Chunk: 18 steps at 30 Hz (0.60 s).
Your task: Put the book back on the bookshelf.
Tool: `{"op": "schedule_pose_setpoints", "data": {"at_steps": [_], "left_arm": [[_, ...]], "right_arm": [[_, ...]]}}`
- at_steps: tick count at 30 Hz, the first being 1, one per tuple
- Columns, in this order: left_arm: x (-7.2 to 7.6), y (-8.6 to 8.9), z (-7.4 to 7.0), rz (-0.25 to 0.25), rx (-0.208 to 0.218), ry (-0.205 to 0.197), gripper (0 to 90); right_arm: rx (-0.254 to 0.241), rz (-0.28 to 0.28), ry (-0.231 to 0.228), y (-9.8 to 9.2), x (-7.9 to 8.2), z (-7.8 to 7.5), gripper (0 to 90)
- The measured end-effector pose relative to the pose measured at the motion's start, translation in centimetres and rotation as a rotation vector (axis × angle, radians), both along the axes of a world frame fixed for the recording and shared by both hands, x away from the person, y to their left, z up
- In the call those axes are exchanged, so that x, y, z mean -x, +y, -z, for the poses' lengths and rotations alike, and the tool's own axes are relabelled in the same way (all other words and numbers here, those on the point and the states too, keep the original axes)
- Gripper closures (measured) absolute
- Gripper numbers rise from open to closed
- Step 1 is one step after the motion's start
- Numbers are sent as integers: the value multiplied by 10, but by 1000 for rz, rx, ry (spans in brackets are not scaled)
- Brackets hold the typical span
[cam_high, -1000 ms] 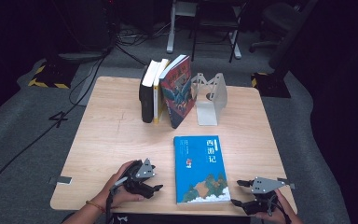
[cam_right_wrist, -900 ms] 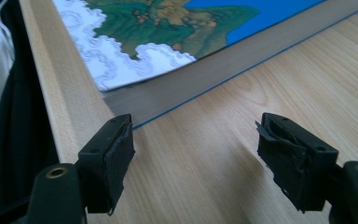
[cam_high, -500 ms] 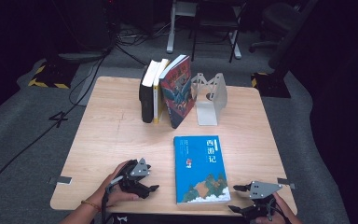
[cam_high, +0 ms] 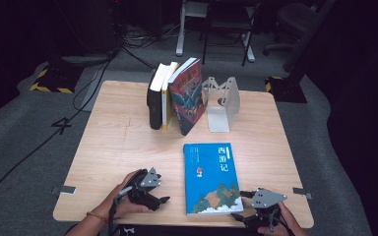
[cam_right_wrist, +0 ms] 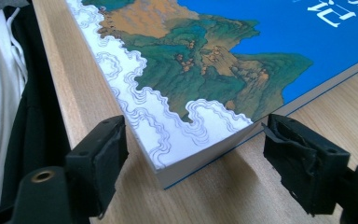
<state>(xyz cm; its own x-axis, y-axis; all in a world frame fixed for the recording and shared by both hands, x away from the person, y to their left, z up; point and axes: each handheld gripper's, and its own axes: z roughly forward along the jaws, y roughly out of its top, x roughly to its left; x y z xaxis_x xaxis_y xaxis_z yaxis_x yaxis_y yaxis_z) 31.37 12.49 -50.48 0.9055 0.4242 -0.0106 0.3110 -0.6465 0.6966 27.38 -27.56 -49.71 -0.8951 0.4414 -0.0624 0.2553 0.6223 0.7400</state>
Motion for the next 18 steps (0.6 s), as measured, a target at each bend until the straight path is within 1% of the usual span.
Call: {"op": "schedule_pose_setpoints", "data": {"at_steps": [1, 2, 5, 7, 8, 10, 11, 13, 14, 18], "left_arm": [[0, 0, 0, 0, 0, 0, 183], [3, -4, 0, 19, -3, 0, 183], [10, -12, 0, 31, -7, 1, 182], [12, -15, 0, 48, -4, 0, 180], [12, -15, 0, 48, -4, 0, 180], [12, -15, 0, 51, -2, 2, 179], [13, -15, 0, 55, -3, 2, 180], [16, -16, -1, 54, -18, 6, 179], [16, -16, -1, 54, -18, 6, 175], [27, -25, -2, 79, -23, 10, 164]], "right_arm": [[0, 0, 0, 0, 0, 0, 210], [3, 6, 0, 1, 0, 0, 202], [7, 15, -4, 5, 0, 0, 171], [-5, 34, -5, 9, 0, -2, 162], [-5, 34, -5, 9, 0, -2, 162], [-29, 48, -3, 12, -1, -5, 160], [-33, 54, -3, 14, -1, -6, 158], [-32, 56, -5, 14, -2, -6, 158], [-32, 56, -5, 14, -2, -6, 158], [-34, 43, -9, 12, -2, -5, 160]]}}
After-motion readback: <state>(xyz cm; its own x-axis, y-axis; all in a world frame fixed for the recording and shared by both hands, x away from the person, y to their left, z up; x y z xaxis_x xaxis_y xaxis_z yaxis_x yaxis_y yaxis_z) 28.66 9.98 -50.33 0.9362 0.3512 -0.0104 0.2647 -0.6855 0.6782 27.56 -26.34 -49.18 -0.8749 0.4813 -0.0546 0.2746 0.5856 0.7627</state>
